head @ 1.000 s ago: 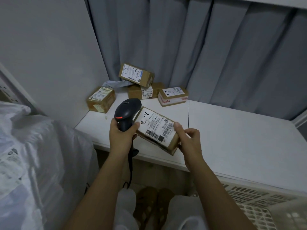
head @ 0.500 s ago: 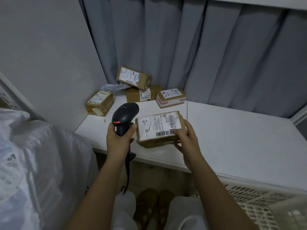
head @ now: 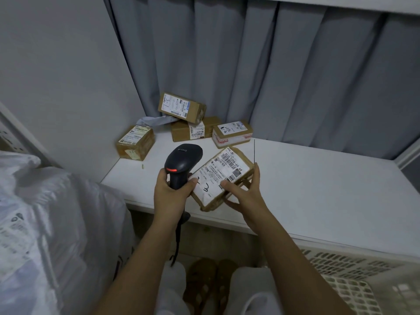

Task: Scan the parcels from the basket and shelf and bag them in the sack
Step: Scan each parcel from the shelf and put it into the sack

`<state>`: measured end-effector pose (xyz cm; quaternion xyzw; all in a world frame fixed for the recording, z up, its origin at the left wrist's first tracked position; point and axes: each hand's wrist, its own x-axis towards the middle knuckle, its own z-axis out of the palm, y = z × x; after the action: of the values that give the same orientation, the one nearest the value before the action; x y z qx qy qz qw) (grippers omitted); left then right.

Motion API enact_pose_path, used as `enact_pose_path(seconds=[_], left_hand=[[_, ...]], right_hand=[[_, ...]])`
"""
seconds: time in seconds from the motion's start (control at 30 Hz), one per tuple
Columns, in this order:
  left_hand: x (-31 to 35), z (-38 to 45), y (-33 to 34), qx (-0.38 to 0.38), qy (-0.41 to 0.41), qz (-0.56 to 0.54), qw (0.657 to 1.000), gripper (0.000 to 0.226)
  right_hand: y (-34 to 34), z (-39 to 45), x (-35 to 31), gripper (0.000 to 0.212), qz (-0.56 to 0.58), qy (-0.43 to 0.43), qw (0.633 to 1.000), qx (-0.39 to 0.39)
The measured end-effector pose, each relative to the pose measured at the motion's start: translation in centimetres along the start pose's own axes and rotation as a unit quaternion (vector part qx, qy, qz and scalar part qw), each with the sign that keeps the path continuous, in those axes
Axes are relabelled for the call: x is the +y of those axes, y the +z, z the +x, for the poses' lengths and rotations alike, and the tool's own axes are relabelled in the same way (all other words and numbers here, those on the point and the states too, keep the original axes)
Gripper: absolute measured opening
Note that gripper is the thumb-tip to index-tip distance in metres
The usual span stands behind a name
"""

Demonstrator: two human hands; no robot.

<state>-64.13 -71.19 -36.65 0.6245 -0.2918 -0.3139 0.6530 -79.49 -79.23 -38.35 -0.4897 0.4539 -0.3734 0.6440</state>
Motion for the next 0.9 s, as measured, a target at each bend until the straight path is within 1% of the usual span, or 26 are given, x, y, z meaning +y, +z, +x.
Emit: enact_pose_path(seconds=[0.1, 0.2, 0.33, 0.43, 0.7, 0.9], left_hand=[[0.1, 0.0, 0.0, -0.005, 0.006, 0.02, 1.0, 0.045], [0.0, 0.0, 0.0, -0.008, 0.022, 0.068, 0.997, 0.043], [-0.6, -0.5, 0.1, -0.059, 0.021, 0.133, 0.989, 0.038], [-0.8, -0.9, 0.3, -0.077, 0.025, 0.186, 0.979, 0.038], [-0.9, -0.8, 0.4, -0.116, 0.016, 0.229, 0.966, 0.041], [-1.6, -0.8, 0.5, -0.18, -0.004, 0.271, 0.945, 0.044]], right_hand=[[-0.2, 0.4, 0.1, 0.107, -0.004, -0.01, 1.0, 0.02], [-0.7, 1.0, 0.5, 0.11, -0.036, -0.007, 0.998, 0.05], [-1.6, 1.3, 0.8, 0.109, -0.068, 0.011, 0.996, 0.057], [-2.1, 1.5, 1.0, 0.109, -0.093, 0.028, 0.994, 0.055], [-2.8, 2.4, 1.9, 0.113, -0.124, 0.042, 0.99, 0.054], [-3.3, 2.7, 2.3, 0.111, -0.136, 0.038, 0.988, 0.06]])
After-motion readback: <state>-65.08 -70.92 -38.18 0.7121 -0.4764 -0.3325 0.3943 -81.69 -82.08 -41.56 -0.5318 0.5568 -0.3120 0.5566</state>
